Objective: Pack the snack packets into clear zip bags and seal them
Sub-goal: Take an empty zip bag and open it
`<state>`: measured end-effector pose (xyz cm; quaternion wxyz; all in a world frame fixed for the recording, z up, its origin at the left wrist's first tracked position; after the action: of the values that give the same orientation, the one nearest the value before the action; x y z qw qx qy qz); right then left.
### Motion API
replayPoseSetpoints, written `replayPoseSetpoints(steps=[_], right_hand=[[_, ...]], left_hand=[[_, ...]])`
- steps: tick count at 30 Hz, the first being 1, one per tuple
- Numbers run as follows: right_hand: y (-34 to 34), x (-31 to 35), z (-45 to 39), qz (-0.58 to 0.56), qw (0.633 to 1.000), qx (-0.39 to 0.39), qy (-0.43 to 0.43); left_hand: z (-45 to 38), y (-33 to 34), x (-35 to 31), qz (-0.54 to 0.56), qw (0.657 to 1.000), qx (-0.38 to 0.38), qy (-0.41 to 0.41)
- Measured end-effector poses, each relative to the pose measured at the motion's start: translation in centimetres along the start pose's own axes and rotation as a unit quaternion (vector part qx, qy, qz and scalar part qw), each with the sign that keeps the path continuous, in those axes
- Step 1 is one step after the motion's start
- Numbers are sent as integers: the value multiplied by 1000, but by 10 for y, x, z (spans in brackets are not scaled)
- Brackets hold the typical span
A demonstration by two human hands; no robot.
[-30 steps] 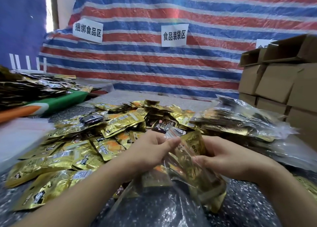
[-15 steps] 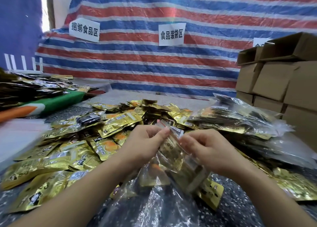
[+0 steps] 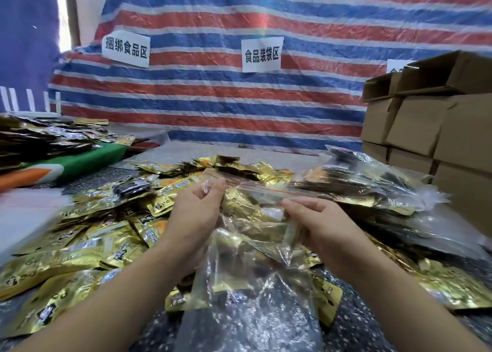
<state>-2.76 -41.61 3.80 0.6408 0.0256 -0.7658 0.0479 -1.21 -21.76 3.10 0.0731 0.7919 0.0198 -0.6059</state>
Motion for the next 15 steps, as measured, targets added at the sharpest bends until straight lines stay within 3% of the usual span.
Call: replayPoseSetpoints(steps=[4,8,15], right_hand=[[-4,2,-1,-27,999,-42,-20],[-7,4,-2,-43,997,-48,-37],[-11,17,2,-150,986,28,-74]], left_hand=[[3,5,-1,10,997,68,-25],[2,5,-3,22,996,85,-13],[2,1,-16,152,976,154,-23]])
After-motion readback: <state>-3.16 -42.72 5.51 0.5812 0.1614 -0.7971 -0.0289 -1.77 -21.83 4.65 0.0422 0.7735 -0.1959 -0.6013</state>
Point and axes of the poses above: each hand's wrist, its own z-axis away from the middle knuckle, its own y-axis out of the palm, x = y × z, the point moved 2 cm from there along -z, towards the middle knuckle, and after that the axes turned 2 degrees about -z, right-handed, at the moved point
